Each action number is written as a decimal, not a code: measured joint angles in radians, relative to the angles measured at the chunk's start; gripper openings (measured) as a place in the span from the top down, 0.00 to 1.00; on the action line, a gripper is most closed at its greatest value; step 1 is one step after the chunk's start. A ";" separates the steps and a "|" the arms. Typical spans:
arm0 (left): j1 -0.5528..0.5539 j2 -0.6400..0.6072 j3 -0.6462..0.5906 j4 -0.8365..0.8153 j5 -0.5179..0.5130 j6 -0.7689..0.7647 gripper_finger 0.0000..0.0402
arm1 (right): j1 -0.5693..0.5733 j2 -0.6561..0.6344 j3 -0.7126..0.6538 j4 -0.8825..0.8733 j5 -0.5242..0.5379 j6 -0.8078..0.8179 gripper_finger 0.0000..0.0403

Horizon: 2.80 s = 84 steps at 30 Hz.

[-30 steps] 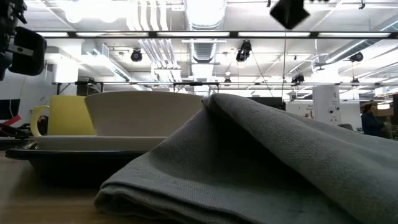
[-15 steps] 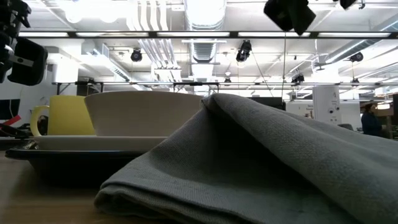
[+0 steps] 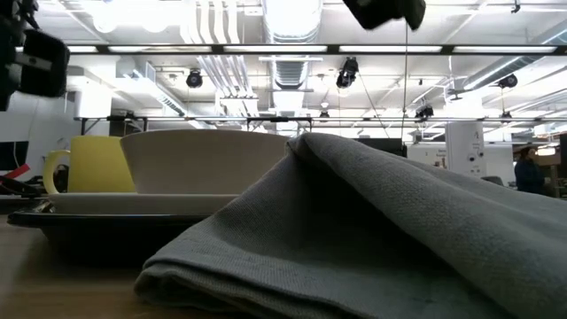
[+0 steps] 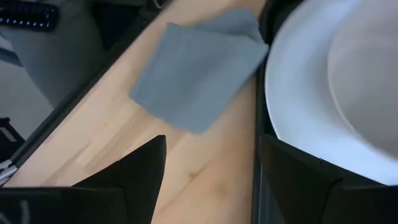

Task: Set up tray
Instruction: Put the gray napkin on the black tray to the right of the white plate

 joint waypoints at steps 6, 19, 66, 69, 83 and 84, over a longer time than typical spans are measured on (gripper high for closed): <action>0.000 -0.078 0.001 0.020 0.000 0.000 0.60 | 0.038 0.060 0.065 -0.012 0.008 -0.042 0.39; 0.000 -0.105 -0.007 0.016 0.000 -0.001 0.60 | 0.054 0.077 0.083 -0.017 0.021 -0.081 0.40; 0.000 -0.094 -0.007 0.011 0.000 -0.001 0.60 | 0.142 0.747 0.891 -0.431 0.174 -0.408 0.40; 0.000 -0.093 -0.007 0.011 0.000 -0.001 0.60 | 0.142 0.754 0.890 -0.425 0.186 -0.420 0.40; 0.000 -0.094 -0.007 0.011 0.000 -0.001 0.60 | 0.142 0.764 0.888 -0.367 0.188 -0.461 0.42; 0.000 -0.094 -0.007 0.011 0.000 -0.001 0.60 | 0.142 0.768 0.888 -0.366 0.188 -0.461 0.43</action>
